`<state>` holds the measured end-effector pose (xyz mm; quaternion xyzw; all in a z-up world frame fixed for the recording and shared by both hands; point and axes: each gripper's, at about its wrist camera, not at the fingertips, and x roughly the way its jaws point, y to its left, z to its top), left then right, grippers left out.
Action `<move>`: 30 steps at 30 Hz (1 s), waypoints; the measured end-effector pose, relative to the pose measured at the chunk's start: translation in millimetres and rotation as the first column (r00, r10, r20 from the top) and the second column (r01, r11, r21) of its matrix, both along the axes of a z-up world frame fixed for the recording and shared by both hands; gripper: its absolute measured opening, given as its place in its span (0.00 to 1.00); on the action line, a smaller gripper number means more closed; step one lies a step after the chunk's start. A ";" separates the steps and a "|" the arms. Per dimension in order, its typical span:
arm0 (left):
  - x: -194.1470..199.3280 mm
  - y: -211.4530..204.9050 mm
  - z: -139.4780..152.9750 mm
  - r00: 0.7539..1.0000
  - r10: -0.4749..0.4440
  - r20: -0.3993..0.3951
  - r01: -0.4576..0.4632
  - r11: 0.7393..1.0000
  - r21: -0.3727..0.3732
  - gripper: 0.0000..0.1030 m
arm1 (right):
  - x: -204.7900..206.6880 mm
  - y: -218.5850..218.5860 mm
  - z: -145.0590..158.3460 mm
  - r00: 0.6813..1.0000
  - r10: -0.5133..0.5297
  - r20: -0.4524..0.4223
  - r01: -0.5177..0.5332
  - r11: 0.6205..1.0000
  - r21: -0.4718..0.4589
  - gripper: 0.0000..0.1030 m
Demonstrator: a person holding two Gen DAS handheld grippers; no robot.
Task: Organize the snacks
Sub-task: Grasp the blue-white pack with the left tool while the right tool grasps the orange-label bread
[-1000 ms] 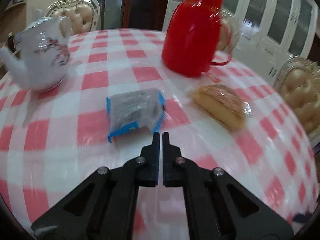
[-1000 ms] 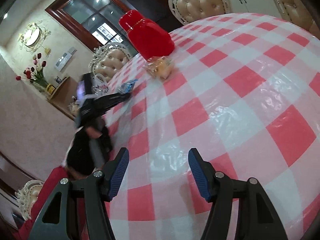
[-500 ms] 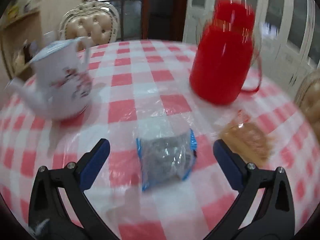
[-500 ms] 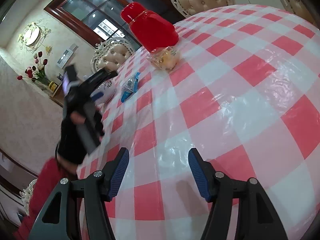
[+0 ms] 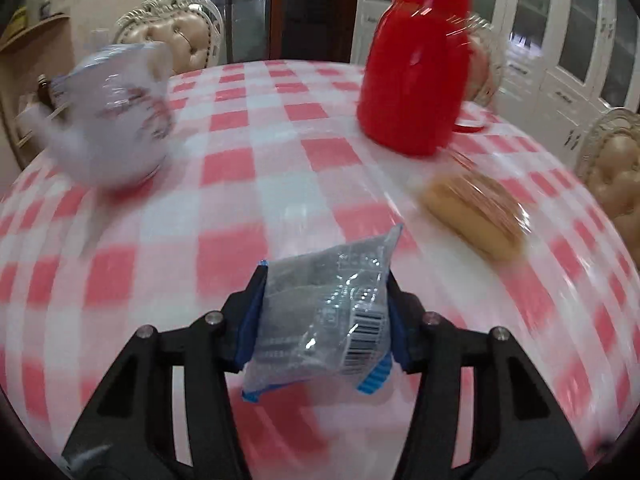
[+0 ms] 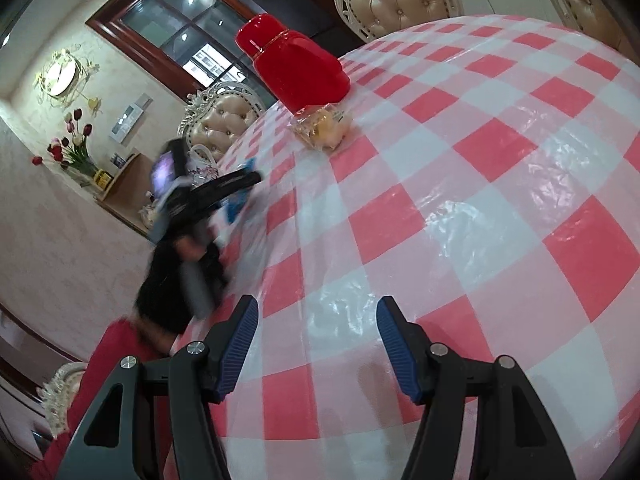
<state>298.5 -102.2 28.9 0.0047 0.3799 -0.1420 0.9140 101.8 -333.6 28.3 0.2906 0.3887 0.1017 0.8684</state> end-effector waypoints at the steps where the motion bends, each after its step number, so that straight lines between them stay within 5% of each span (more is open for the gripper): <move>1: -22.7 6.0 3.4 1.000 0.008 0.022 -0.008 1.000 0.001 0.55 | 0.6 0.2 -0.1 1.000 -0.003 0.000 0.003 1.000 -0.016 0.61; 6: -146.6 59.9 20.5 0.996 0.088 0.022 -0.085 0.990 -0.113 0.55 | 18.8 -1.9 4.8 0.999 0.023 0.032 -0.019 0.994 -0.107 0.61; 11: -225.2 102.8 22.3 0.976 0.207 0.067 -0.192 0.965 -0.181 0.56 | 92.6 7.0 30.1 0.990 0.102 0.095 -0.067 0.945 -0.321 0.67; 14: -223.6 110.1 16.6 0.976 0.209 0.057 -0.193 0.958 -0.212 0.56 | 152.3 24.6 47.4 0.975 0.195 0.107 -0.127 0.883 -0.452 0.77; 17: -218.2 115.1 13.2 0.974 0.221 0.053 -0.206 0.959 -0.196 0.55 | 212.5 42.3 57.7 0.973 0.223 0.059 -0.156 0.825 -0.543 0.78; 24: -221.7 127.1 11.4 0.968 0.246 0.046 -0.230 0.947 -0.223 0.55 | 309.7 61.3 26.4 0.968 0.229 -0.101 -0.249 0.837 -0.487 0.79; 27: -221.3 130.3 10.9 0.966 0.255 0.041 -0.238 0.941 -0.239 0.55 | 323.2 67.4 -1.1 0.964 0.191 -0.186 -0.263 0.802 -0.537 0.79; 28: -221.2 130.7 10.5 0.966 0.257 0.041 -0.240 0.940 -0.241 0.55 | 323.6 67.7 -11.2 0.959 0.179 -0.218 -0.273 0.786 -0.555 0.77; 30: -221.3 130.7 10.6 0.965 0.258 0.042 -0.241 0.940 -0.242 0.55 | 309.8 66.8 -12.5 0.968 0.186 -0.168 -0.250 0.763 -0.596 0.48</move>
